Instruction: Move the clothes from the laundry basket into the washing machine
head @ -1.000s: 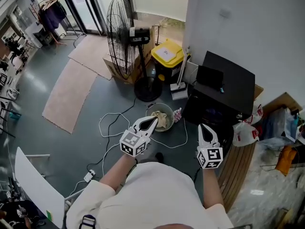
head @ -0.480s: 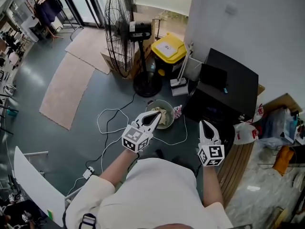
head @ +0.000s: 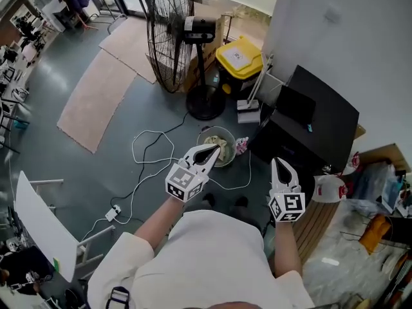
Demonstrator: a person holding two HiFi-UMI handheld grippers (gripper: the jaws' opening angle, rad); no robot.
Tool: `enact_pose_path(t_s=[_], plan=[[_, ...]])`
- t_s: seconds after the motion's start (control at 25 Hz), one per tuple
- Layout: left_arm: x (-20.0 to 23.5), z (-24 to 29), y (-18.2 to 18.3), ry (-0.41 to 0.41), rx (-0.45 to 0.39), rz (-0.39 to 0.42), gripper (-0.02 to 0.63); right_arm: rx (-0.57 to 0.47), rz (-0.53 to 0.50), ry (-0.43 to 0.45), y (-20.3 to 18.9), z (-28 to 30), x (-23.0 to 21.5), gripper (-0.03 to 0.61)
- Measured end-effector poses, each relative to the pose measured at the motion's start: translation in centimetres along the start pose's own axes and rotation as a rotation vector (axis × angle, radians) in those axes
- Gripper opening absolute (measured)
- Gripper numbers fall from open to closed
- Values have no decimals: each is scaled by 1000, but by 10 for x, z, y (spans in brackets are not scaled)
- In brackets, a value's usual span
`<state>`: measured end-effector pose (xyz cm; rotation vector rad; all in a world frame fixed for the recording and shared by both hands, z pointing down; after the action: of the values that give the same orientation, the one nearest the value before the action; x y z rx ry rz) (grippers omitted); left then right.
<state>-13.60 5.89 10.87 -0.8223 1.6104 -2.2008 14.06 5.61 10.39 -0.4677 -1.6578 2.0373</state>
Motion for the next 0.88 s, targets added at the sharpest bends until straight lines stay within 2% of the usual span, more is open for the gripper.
enact_pose_path(t_s=[0.48, 0.68, 0.88], plan=[[-21, 46, -16, 117, 3, -55, 6, 19, -31, 163, -11, 29, -59, 11], [-4, 71, -30, 176, 29, -85, 6, 50, -48, 244, -25, 63, -80, 11], [15, 88, -59, 225, 60, -131, 6, 107, 16, 306, -53, 96, -87, 11]])
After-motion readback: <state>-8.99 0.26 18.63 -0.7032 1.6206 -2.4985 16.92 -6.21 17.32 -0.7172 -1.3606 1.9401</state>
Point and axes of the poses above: the fingertips, and each gripper's own axes: z forward along the fingers, x to its left, y out of its top, the point moved 8 cm from there along -z, backward along the fingers, and after that the axes turned 6 degrees about -z, right-handed, at the moved point
